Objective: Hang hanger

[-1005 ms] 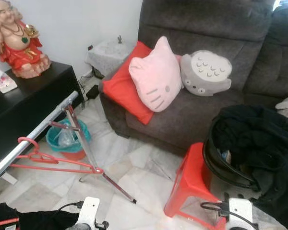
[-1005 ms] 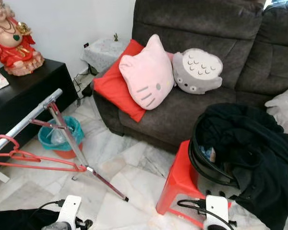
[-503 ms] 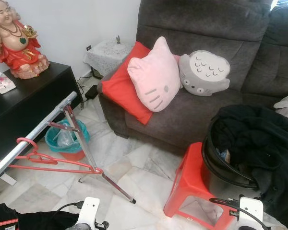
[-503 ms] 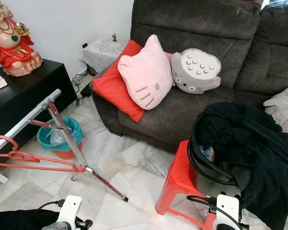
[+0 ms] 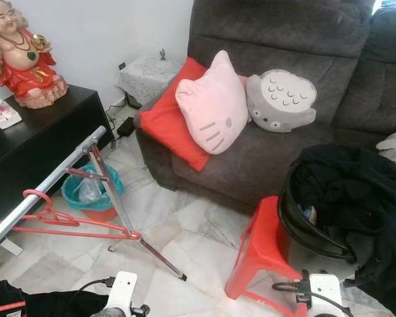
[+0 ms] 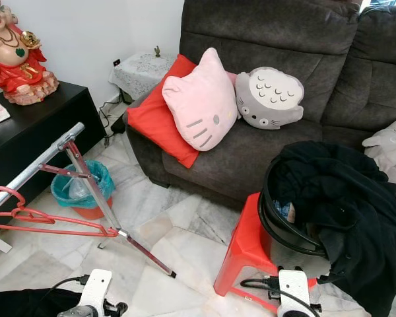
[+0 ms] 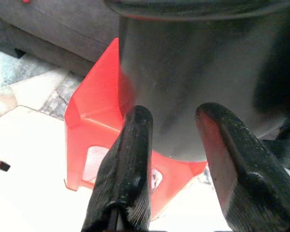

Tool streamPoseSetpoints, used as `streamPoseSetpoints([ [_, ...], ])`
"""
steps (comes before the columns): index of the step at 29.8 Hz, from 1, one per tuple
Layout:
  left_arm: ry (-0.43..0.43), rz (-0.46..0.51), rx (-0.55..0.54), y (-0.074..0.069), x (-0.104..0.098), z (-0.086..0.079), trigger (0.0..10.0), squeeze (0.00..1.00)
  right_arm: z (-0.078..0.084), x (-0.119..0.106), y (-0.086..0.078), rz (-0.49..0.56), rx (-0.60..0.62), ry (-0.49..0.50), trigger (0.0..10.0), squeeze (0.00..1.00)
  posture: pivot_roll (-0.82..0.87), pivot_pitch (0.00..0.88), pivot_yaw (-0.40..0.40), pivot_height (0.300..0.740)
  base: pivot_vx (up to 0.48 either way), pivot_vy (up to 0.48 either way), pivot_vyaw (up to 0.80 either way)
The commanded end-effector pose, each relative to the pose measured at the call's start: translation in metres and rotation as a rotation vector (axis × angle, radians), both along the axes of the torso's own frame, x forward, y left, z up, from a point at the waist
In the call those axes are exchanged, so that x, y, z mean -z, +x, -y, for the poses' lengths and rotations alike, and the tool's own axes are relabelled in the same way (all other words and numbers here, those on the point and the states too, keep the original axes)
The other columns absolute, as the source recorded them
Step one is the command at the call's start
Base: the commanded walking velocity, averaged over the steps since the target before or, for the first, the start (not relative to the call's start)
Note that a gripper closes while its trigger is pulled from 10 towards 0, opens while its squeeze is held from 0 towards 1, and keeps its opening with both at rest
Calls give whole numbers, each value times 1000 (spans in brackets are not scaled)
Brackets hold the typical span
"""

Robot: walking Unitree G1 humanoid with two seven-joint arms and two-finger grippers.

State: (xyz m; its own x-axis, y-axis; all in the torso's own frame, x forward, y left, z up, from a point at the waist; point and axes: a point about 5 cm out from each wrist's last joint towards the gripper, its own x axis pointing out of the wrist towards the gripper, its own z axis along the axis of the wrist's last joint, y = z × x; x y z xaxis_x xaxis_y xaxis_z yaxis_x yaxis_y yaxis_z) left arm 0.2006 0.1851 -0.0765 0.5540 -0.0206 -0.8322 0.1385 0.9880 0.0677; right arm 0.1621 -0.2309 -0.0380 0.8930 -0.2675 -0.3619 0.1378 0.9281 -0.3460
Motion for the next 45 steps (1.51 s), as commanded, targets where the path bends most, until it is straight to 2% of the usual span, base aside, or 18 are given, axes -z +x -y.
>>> streamPoseSetpoints([
  [1,16,-8,0,-1,1,-2,10000,0,-1,-4,0,40,-13,-10,10000,310,-25,0,27,740,0,0,0],
  [2,16,-8,0,-1,1,-2,10000,0,0,-5,-1,49,-13,-15,10000,310,-25,0,27,740,0,0,0],
  [3,16,-8,0,-1,1,-2,10000,0,1,-10,-2,78,-13,-29,10000,1000,-24,0,26,740,0,0,0],
  [4,15,-9,-1,-1,1,-2,10000,0,2,-16,-2,116,-12,-33,10000,1000,-28,0,27,740,0,0,0],
  [11,18,-8,1,-1,1,-3,10000,0,2,-26,-1,180,-10,-56,10000,1000,-32,0,29,740,0,0,0],
  [18,21,-6,2,0,0,-3,10000,0,-3,-24,-4,169,26,-44,10000,1000,-49,0,43,740,0,0,0],
  [19,21,-6,2,0,0,-3,10000,0,-3,-24,-4,168,35,-35,10000,792,-53,0,46,740,0,0,0],
  [20,21,-6,2,0,0,-3,10000,0,-3,-24,-4,168,35,-35,10000,792,-53,0,46,740,0,0,0],
  [21,22,-5,4,0,0,-3,10000,0,-4,-22,-4,157,50,-38,10000,0,-53,0,46,740,0,0,0],
  [27,24,1,6,3,-1,-2,10000,0,-7,-16,1,138,118,30,10000,0,-53,0,50,740,0,0,-267],
  [45,28,3,1,2,-1,-4,10000,0,-10,-11,10,106,96,19,10000,0,-50,0,53,740,0,0,-800],
])
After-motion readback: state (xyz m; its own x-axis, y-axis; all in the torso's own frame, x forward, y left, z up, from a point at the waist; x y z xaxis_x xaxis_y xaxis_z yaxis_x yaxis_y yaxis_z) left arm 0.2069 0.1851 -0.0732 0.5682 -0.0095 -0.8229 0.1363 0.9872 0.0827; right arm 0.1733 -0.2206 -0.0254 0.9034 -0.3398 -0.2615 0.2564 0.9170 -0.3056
